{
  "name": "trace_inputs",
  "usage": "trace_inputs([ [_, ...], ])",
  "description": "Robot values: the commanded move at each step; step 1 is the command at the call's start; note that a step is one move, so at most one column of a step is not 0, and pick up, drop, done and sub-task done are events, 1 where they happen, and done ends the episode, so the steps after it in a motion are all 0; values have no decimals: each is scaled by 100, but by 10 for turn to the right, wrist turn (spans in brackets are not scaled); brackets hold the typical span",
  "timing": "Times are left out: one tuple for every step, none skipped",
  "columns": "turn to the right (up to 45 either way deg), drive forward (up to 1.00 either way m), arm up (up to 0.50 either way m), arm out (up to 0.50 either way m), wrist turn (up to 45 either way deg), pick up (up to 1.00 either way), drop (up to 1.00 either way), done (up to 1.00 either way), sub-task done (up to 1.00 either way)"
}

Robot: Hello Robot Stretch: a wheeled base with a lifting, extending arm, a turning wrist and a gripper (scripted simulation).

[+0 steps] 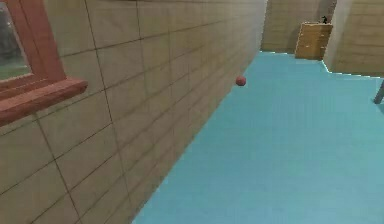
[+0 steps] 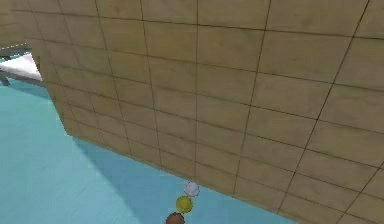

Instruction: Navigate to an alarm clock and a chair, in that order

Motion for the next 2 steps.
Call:
trace_inputs([
  [0, 30, 0, 0, 0, 0, 0, 0, 0],
  [210, 0, 0, 0, 0, 0, 0, 0, 0],
])
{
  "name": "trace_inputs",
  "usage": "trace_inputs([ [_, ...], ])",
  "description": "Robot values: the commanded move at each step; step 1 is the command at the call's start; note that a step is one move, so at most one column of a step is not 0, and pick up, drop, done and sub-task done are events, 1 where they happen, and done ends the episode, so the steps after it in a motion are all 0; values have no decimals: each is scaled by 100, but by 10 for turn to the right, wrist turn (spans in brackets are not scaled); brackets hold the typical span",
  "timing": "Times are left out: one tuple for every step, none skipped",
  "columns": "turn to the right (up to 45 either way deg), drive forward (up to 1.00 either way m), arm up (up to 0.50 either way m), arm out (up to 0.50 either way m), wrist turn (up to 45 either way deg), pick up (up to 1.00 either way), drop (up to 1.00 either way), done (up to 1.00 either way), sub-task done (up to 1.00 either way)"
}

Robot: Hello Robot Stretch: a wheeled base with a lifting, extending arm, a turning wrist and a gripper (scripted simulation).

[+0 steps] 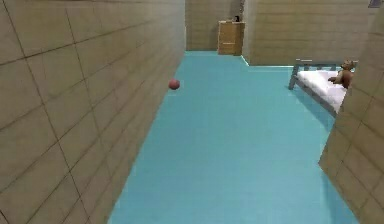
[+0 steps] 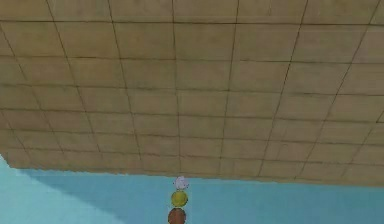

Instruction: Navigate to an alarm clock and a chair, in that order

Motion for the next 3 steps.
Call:
trace_inputs([
  [0, 45, 0, 0, 0, 0, 0, 0, 0],
  [450, 0, 0, 0, 0, 0, 0, 0, 0],
  [450, 0, 0, 0, 0, 0, 0, 0, 0],
])
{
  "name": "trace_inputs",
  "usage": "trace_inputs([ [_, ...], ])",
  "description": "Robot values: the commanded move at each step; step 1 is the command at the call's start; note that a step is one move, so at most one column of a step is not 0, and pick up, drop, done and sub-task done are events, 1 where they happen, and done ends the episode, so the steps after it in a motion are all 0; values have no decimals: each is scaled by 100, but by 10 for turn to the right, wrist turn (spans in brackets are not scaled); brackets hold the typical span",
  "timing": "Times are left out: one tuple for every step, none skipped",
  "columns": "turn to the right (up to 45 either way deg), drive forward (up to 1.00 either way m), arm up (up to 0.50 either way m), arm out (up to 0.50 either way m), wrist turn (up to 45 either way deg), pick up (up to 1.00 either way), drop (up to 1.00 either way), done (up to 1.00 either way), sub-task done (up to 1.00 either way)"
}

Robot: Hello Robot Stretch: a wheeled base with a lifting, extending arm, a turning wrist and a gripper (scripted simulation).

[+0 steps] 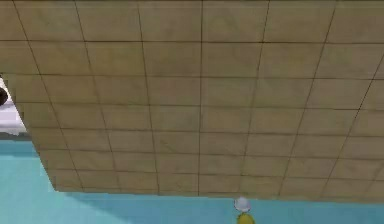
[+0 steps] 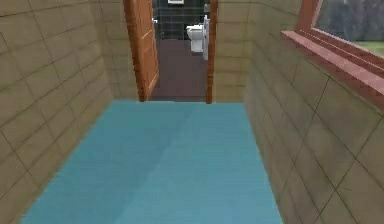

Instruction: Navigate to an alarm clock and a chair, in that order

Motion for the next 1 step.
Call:
trace_inputs([
  [360, 0, 0, 0, 0, 0, 0, 0, 0],
])
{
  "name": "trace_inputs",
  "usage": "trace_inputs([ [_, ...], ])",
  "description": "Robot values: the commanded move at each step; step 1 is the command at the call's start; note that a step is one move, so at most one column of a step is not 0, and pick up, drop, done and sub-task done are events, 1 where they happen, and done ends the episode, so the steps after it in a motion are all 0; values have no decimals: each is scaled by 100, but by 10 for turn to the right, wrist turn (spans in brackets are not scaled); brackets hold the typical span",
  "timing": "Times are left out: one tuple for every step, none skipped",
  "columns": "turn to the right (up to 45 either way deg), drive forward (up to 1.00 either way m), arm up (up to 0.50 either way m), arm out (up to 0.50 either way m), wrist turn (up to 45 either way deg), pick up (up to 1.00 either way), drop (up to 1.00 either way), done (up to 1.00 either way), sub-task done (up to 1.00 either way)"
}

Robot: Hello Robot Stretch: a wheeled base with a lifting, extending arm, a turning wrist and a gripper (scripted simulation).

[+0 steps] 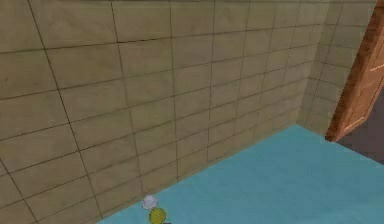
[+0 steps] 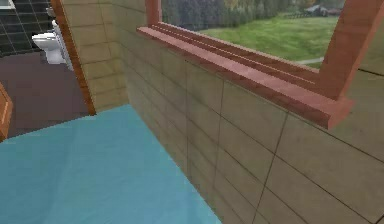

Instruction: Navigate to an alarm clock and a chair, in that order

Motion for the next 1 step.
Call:
trace_inputs([
  [0, 10, 0, 0, 0, 0, 0, 0, 0],
])
